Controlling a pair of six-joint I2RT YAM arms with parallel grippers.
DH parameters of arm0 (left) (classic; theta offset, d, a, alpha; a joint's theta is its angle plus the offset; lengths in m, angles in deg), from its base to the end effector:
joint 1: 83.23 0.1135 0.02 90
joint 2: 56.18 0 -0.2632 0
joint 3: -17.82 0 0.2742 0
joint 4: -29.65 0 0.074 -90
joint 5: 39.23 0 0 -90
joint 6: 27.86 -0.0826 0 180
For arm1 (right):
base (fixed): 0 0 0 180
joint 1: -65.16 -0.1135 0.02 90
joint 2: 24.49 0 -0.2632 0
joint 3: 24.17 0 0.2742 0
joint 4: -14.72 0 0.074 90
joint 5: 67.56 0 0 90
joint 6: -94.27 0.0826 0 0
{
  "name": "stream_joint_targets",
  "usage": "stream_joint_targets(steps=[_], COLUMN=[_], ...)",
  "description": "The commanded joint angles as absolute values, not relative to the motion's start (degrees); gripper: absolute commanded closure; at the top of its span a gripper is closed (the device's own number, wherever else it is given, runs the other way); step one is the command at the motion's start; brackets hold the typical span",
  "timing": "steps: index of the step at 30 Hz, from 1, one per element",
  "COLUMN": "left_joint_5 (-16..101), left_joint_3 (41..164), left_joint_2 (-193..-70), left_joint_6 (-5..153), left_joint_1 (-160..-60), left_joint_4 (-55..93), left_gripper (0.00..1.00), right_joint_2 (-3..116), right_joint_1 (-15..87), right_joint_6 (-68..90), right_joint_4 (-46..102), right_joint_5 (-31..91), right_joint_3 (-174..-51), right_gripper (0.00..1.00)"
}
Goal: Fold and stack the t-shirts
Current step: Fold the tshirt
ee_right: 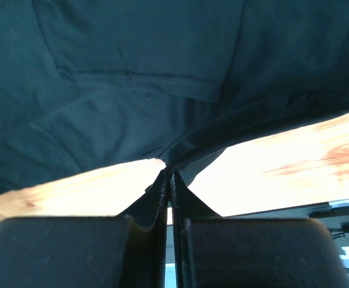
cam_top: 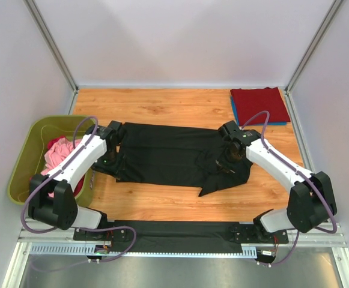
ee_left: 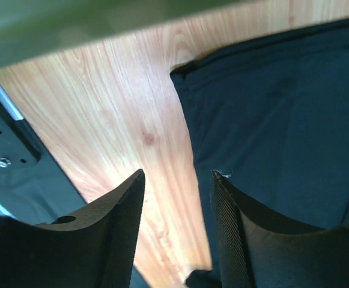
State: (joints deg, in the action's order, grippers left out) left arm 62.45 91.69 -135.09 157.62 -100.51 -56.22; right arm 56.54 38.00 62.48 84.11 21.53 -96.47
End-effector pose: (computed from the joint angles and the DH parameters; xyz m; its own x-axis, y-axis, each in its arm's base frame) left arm 0.2342 -0.0553 0.1928 -0.2014 -0.9582 -0.2030 -0.9785 0.2064 -0.0035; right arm 0.2517 0.1277 0.1786 -0.8442 0.5221 -0.1217 0.5012 0.8491 0.1668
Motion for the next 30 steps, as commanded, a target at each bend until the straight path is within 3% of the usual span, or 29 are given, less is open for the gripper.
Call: stream_joint_targets(steps=[1, 13, 17, 22, 25, 30], left_joint_5=[63.5, 64.6, 64.9, 82.4, 87.1, 78.0], left_joint_3=[90.6, 82.2, 91.7, 117.2, 124.0, 110.9], left_joint_2=[-135.9, -133.9, -137.9, -144.2, -148.0, -144.3], left_joint_6=[165.1, 175.2, 175.8, 168.2, 164.6, 169.9], left_joint_1=[-100.5, -100.5, -101.0, -105.6, -109.7, -112.0], left_joint_4=[-55.8, -44.8, -52.8, -70.4, -76.7, -71.5], left_gripper=[0.44, 0.48, 0.49, 0.51, 0.51, 0.54], right_joint_2=[55.9, 53.7, 53.4, 53.7, 53.9, 53.5], right_joint_1=[38.3, 39.4, 40.0, 40.5, 41.0, 42.0], right_joint_6=[59.6, 57.8, 57.4, 56.5, 55.8, 55.4], right_joint_4=[83.5, 83.8, 83.6, 83.6, 83.9, 84.3], right_joint_5=[23.9, 24.7, 25.0, 25.3, 25.4, 25.1], right_joint_3=[-98.2, -97.8, -97.9, -98.9, -99.5, -99.8], right_gripper=[1.00, 1.00, 1.00, 1.00, 1.00, 1.00])
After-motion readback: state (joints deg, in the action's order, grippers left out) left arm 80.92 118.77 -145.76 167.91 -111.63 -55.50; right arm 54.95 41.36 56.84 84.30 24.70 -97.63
